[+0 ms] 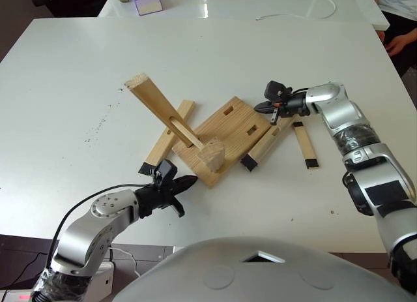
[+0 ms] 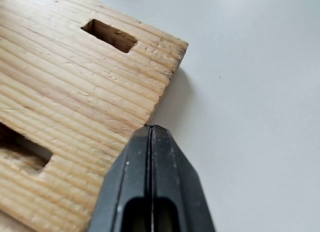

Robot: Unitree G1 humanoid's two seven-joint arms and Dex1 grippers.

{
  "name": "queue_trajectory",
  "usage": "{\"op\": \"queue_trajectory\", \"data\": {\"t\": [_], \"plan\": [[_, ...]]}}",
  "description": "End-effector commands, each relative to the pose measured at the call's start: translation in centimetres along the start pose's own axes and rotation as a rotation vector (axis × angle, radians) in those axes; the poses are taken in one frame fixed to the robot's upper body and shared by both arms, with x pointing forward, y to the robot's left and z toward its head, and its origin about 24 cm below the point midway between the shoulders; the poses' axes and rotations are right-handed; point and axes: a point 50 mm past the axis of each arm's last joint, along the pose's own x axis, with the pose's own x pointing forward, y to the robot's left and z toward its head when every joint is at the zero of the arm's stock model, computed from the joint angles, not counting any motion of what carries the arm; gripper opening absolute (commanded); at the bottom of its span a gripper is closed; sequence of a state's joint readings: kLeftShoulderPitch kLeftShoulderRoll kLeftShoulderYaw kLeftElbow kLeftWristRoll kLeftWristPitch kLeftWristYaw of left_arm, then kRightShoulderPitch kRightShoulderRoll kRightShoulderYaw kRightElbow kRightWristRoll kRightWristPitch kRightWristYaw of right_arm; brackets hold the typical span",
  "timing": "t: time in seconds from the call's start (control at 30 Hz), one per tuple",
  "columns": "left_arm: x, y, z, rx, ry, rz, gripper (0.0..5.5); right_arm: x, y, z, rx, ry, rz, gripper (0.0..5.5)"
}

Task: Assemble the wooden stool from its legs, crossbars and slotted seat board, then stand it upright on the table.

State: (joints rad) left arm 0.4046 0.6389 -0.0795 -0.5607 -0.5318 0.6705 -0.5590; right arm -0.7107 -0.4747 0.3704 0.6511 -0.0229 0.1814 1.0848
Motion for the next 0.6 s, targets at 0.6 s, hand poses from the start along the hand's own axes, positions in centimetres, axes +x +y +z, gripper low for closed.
{"op": "queue_trajectory", "data": {"t": [0.6], "plan": [[-1.5, 1.5, 5.4, -0.111, -0.340, 0.057, 0.00, -2.2, 0.2, 2.4, -0.045, -0.106, 0.000, 0.02]]}}
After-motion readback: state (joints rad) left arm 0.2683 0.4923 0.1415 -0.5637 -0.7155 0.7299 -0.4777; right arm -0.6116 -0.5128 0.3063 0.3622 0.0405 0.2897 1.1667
